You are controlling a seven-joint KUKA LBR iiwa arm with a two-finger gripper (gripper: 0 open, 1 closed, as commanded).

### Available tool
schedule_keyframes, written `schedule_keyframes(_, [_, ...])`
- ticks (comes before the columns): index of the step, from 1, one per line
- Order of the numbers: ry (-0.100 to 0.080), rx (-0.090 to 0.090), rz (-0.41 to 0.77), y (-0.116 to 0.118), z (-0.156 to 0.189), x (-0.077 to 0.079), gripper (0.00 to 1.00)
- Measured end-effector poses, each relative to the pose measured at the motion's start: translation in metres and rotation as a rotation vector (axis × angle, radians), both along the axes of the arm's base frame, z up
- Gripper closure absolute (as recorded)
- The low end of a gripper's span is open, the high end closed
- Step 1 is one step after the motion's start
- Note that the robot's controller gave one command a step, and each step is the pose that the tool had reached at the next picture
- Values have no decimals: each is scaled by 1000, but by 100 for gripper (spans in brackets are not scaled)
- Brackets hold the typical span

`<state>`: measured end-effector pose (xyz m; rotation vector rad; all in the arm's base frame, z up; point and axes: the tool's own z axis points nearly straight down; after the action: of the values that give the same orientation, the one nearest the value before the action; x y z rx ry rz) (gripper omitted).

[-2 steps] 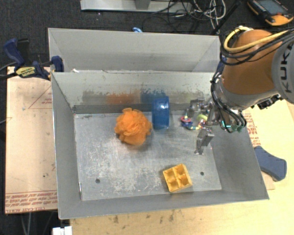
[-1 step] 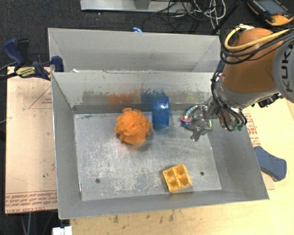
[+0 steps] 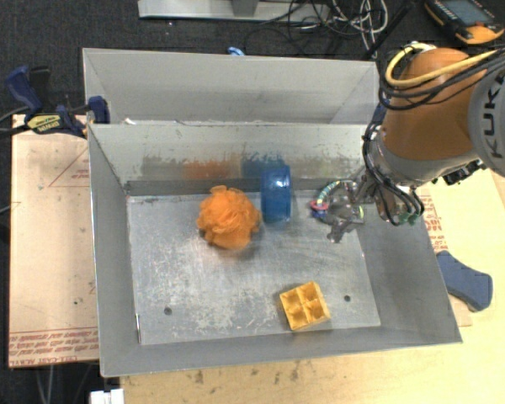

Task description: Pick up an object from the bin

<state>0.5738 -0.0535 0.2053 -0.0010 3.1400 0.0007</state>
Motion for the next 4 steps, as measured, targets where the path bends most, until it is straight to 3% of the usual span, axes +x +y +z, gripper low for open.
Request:
schedule_keyframes(1, [3,1,7,12,-67,11,0])
schedule_keyframes(2, [1,0,7,12,-66,12,0])
schedule_keyframes(3, [-9,-2,94,17,-84,-4,0])
schedule_keyframes(4, [-1,2,359,-4,-118,-30,0])
